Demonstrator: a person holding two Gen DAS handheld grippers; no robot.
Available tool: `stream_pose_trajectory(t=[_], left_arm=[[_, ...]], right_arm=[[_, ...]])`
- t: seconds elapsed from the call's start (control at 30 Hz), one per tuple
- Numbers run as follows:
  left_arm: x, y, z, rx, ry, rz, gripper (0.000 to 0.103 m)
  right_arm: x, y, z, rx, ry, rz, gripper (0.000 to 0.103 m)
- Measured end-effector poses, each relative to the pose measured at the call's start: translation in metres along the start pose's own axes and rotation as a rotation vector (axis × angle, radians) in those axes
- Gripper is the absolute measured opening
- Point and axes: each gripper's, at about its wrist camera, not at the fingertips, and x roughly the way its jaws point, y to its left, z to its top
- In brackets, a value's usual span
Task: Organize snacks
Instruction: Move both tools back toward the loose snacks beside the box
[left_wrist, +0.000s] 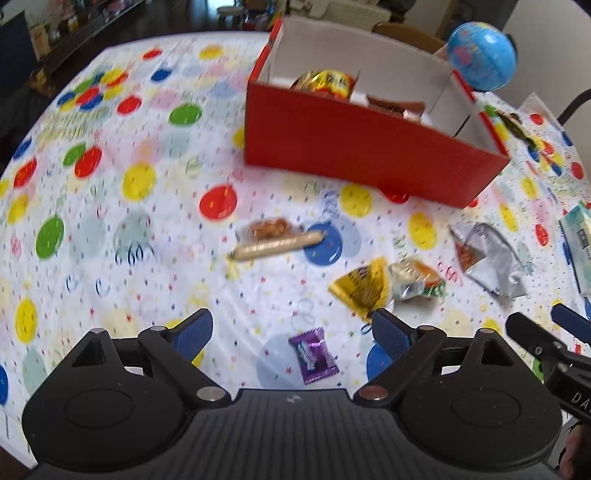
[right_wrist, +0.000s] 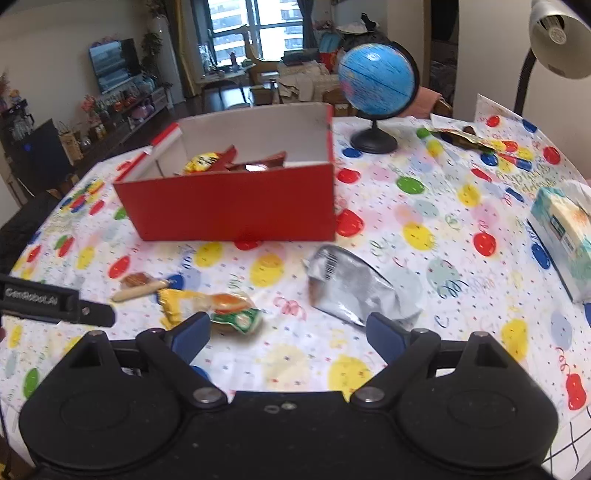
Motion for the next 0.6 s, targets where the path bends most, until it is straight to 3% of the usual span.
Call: stream_pose_trajectory(t=[0.3, 0.6], left_arm=[[0.024, -0.002, -0.01, -0.079, 0.082, 0.048, 0.094], [0.044, -0.004, -0.015, -0.162, 0.155, 0.061, 0.094]], right_arm=[[0.017, -0.023, -0.008, -0.013, 0.02, -0.075, 0.09], [0.04, -0.038, 0.018, -0.113, 0.023, -0.125, 0.087]])
